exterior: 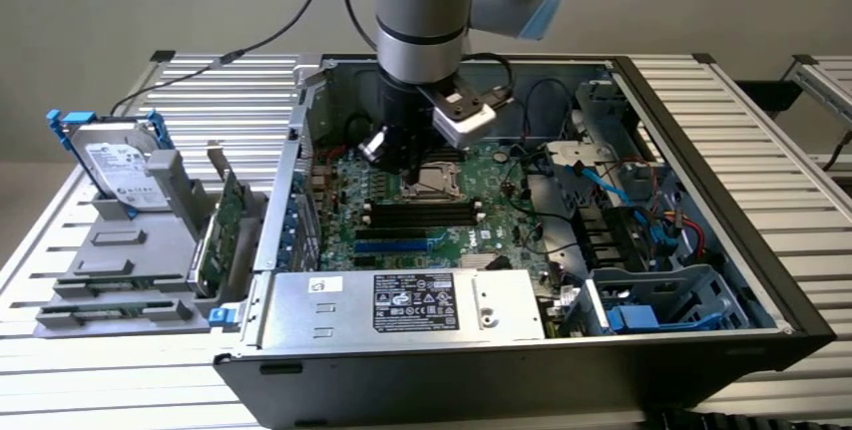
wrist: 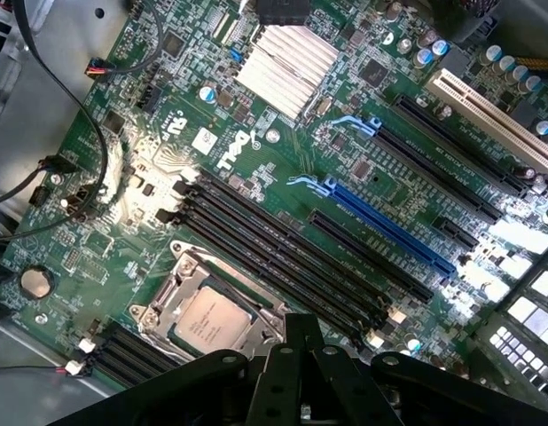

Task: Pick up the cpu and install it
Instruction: 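Install the second cpu locking lever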

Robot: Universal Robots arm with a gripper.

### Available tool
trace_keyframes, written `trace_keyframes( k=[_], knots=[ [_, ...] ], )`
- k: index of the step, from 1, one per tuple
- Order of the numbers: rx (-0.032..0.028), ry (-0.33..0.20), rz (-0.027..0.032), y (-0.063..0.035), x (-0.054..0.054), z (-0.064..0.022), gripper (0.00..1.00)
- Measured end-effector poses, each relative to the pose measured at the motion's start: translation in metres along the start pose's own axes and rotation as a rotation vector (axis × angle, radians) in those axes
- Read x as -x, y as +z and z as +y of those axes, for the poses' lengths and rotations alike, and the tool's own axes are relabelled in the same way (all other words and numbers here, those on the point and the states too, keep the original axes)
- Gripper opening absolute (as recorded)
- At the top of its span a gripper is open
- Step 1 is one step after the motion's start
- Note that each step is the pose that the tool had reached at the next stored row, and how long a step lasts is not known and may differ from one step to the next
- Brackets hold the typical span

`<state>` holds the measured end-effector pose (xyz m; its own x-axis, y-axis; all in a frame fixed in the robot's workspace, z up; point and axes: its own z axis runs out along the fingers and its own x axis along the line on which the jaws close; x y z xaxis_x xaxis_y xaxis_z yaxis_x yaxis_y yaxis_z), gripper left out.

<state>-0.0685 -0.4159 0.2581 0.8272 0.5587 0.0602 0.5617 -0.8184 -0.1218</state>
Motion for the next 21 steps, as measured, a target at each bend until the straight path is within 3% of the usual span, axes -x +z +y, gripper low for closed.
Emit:
trace_keyframes(
  k=[21],
  knots=[
    [-0.0083,-0.120,-0.0163,0.0009,-0.0016,-0.0035,0.11]
  ],
)
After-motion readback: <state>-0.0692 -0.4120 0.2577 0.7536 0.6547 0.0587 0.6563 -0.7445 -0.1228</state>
